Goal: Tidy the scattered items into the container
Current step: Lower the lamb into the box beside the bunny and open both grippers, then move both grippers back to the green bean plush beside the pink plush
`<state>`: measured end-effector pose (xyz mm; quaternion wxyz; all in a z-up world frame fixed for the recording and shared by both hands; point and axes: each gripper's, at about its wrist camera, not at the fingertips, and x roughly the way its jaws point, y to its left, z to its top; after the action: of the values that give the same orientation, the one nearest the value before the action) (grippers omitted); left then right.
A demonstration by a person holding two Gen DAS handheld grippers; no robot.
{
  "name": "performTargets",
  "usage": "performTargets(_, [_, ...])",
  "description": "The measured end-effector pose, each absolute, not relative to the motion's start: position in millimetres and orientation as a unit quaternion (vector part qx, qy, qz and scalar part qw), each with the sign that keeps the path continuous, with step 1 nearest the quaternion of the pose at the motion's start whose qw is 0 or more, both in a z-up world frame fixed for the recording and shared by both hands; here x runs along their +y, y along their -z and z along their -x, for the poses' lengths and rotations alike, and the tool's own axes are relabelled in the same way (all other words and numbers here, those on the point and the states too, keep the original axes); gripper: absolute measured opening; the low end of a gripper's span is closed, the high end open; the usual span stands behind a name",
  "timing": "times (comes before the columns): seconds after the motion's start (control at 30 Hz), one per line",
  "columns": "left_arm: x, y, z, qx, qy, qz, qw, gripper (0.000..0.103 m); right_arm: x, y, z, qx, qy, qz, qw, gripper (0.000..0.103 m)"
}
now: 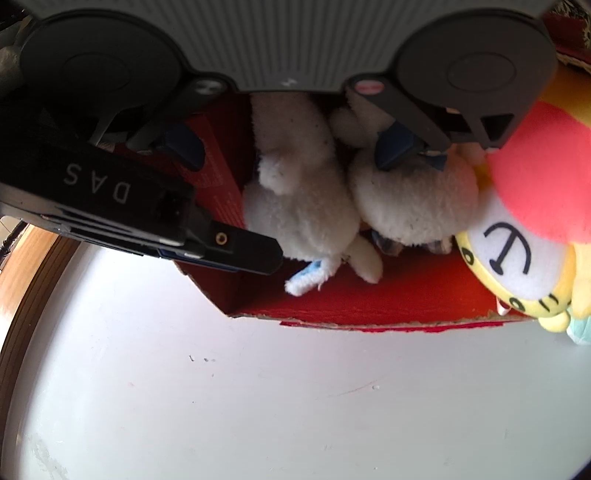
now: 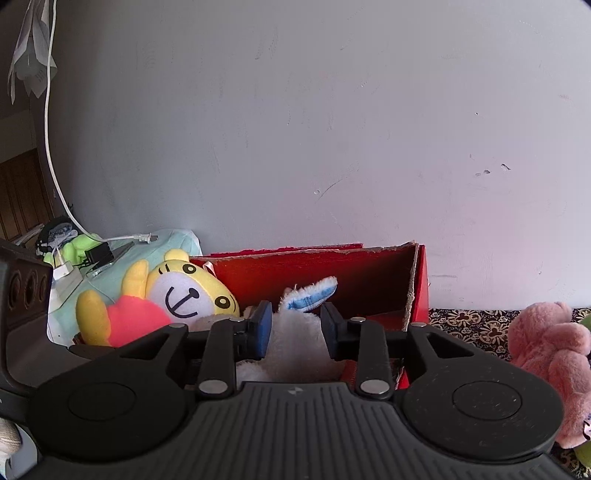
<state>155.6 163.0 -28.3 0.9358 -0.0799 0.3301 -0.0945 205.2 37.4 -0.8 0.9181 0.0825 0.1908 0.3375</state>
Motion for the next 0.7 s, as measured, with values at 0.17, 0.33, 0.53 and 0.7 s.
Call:
performTargets(0.17, [165.3,27.6,-157.0,0.328,0.094,0.080,0.936,0.101,34.0,3.4,-204.5,0.191,-0.332,-0.116,0.916,0.035])
performTargets(0.33, [166.0,28.1,-158.8,0.323,0.090,0.079,0.939,0.102,28.8,6.4,-202.3,0.176,-0.335,-0.140,0.915,0.036])
performTargets(0.53, [164.0,27.9,-155.8,0.314,0.088,0.077,0.942,0.102,28.9,8.0,-202.8,0.171,-0.340,-0.147,0.913,0.036])
performTargets(0.7, [163.1,27.3,-148.6,0.300,0.092,0.072,0.947,0.102,24.7,7.6,-199.2,0.171,-0.337,-0.164,0.911,0.052])
